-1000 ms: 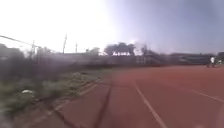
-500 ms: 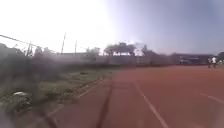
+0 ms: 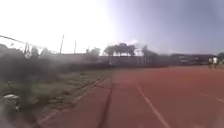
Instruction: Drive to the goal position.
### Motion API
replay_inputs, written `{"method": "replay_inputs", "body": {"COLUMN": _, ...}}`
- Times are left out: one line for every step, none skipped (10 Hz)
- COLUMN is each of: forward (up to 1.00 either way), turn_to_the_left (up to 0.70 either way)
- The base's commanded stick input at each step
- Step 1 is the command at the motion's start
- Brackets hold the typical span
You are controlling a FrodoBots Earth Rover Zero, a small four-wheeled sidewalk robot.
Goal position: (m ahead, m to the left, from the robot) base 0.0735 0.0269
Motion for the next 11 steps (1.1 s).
{"method": "replay_inputs", "body": {"forward": 0.5, "turn_to_the_left": 0.0}}
{"method": "replay_inputs", "body": {"forward": 0.5, "turn_to_the_left": 0.0}}
{"method": "replay_inputs", "body": {"forward": 0.5, "turn_to_the_left": 0.0}}
{"method": "replay_inputs", "body": {"forward": 0.5, "turn_to_the_left": 0.0}}
{"method": "replay_inputs", "body": {"forward": 0.5, "turn_to_the_left": 0.0}}
{"method": "replay_inputs", "body": {"forward": 0.5, "turn_to_the_left": 0.0}}
{"method": "replay_inputs", "body": {"forward": 0.5, "turn_to_the_left": 0.0}}
{"method": "replay_inputs", "body": {"forward": 0.5, "turn_to_the_left": 0.0}}
{"method": "replay_inputs", "body": {"forward": 0.5, "turn_to_the_left": 0.0}}
{"method": "replay_inputs", "body": {"forward": 0.5, "turn_to_the_left": 0.0}}
{"method": "replay_inputs", "body": {"forward": 0.5, "turn_to_the_left": 0.0}}
